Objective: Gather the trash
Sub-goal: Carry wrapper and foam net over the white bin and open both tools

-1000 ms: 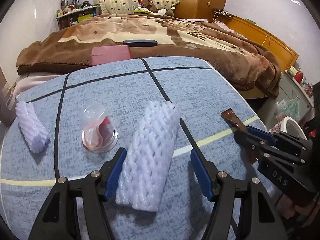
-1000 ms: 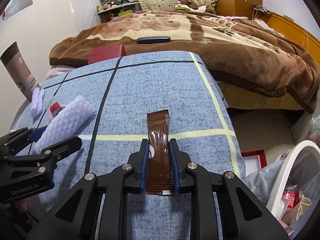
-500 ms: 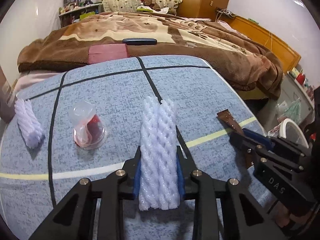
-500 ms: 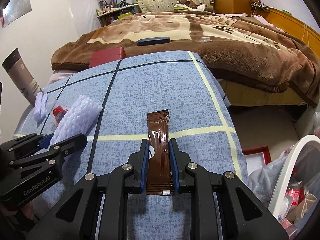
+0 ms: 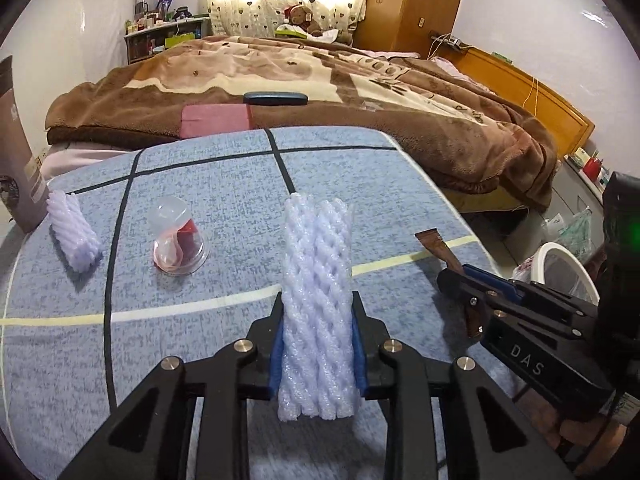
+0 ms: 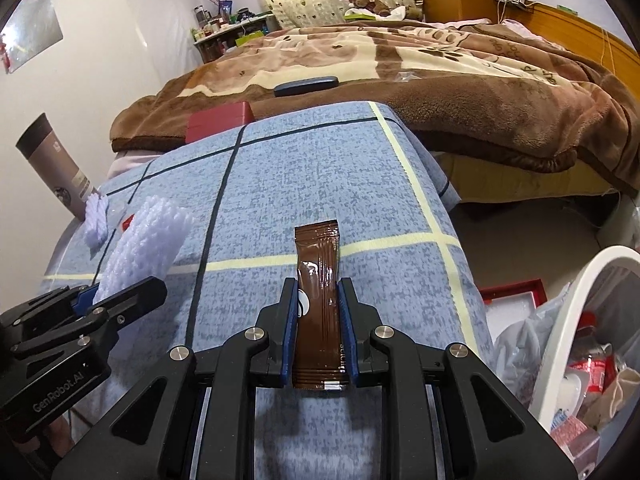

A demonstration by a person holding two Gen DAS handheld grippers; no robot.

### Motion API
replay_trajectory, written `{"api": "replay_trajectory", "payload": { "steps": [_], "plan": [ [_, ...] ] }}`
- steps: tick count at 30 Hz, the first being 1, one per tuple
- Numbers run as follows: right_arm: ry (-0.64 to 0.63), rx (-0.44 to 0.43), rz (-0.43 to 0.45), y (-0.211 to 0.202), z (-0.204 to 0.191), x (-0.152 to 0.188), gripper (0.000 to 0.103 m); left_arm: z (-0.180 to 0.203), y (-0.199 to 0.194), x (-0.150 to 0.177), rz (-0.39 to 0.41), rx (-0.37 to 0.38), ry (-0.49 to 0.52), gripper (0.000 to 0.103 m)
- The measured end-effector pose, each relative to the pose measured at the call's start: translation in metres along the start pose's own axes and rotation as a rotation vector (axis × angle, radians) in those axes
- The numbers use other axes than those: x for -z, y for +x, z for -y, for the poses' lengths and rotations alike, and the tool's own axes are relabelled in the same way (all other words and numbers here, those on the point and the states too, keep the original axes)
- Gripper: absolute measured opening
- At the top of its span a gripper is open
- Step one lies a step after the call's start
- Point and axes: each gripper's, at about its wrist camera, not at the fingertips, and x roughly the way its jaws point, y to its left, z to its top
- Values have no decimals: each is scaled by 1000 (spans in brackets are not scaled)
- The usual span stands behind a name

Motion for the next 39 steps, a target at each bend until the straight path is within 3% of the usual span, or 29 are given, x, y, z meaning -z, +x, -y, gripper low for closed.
{"api": "replay_trajectory", "payload": {
  "steps": [19, 39],
  "plan": [
    [32, -23, 77, -54, 23, 16, 20, 49, -48, 18, 67, 39, 38, 28],
    [137, 54, 179, -124, 94, 45, 20, 150, -65, 27, 96, 144, 161, 29]
  ]
}}
